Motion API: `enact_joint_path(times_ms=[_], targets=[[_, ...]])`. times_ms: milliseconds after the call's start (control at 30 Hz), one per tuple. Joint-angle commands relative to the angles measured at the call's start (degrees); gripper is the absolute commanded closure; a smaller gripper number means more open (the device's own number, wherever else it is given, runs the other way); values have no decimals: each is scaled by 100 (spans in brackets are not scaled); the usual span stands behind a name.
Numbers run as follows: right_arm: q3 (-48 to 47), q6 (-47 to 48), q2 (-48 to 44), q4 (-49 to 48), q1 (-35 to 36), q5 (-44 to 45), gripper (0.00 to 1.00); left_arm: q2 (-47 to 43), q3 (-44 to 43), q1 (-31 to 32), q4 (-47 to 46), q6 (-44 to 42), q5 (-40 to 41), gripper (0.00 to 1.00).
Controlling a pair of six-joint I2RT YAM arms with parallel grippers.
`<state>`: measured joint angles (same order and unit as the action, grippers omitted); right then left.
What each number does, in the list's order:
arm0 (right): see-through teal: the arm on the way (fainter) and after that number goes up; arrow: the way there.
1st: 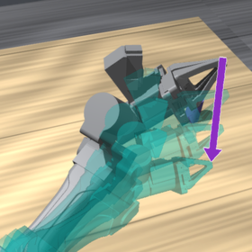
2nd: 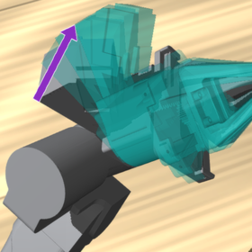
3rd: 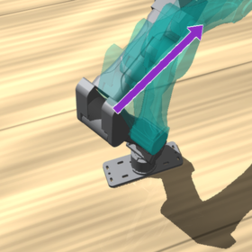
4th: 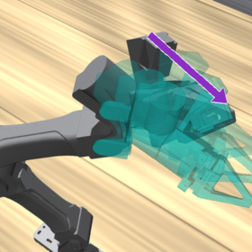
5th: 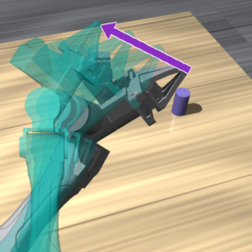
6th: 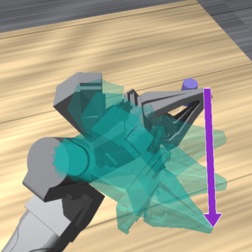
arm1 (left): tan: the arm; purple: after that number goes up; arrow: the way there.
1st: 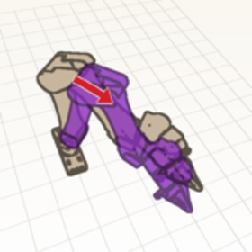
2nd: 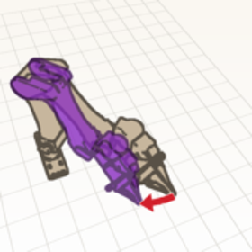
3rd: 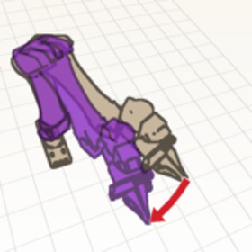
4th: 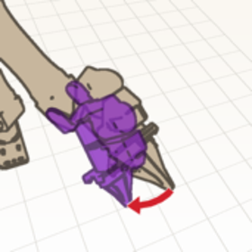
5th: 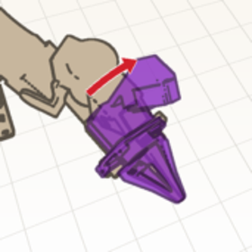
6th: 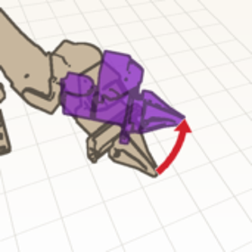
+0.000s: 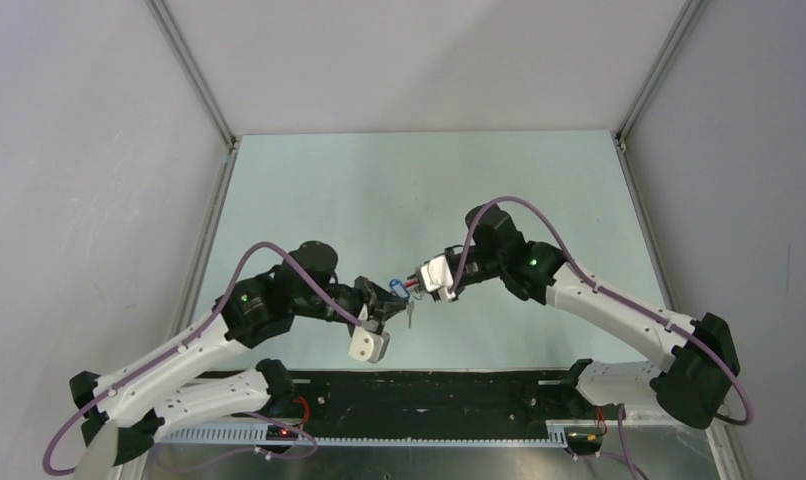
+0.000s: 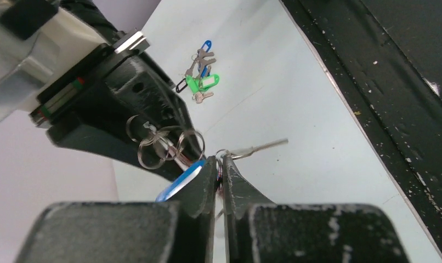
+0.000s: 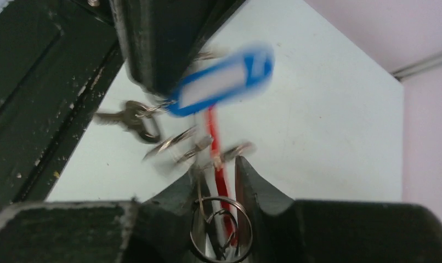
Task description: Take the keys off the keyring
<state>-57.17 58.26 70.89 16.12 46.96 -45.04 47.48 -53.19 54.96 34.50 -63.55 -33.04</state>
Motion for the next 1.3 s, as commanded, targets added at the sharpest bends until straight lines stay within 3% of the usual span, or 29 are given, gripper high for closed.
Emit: enact_joint_path(times_ms=[0,100,133,167,200,267,467,667,867,1000,1067,1167,1200,1267], targets=[[-305,336,-40,532,14,135,99,-5,-143,15,-337,163,324,78],[-281,342,-142,690,-16,310,100,47,-272,21,-649,1024,853,55],[-243,319,-204,701,-19,436,100,44,-324,18,-821,1513,1148,40],[-216,267,-228,683,-20,506,100,18,-337,20,-905,1759,1325,34],[-152,227,-292,581,-20,663,100,-10,-345,17,-1041,2174,1631,20],[0,12,-393,243,-18,983,100,-105,-297,20,-1265,2697,2136,3],[389,-888,-657,-946,-44,2066,100,77,-406,-213,-1590,4517,3811,0],[1208,-971,-1280,-3011,105,3370,100,226,-645,-960,-1563,5659,3681,0],[1331,944,-2192,-3364,943,3624,100,-410,-286,-1105,-1916,5687,4026,0],[1133,1892,-1066,-4641,180,5068,100,-954,95,-1129,-2326,5592,4285,0],[1001,2607,-390,-5195,453,5989,100,-1088,214,-1134,-2469,5586,4346,0],[909,2298,-596,-4826,686,5278,100,-1107,255,-1145,-2484,5581,4391,0],[740,2064,-733,-4235,405,4783,100,-1104,251,-1152,-2479,5584,4404,0],[562,1589,-794,-3972,176,4782,100,-1119,245,-1160,-2476,5608,4385,0]])
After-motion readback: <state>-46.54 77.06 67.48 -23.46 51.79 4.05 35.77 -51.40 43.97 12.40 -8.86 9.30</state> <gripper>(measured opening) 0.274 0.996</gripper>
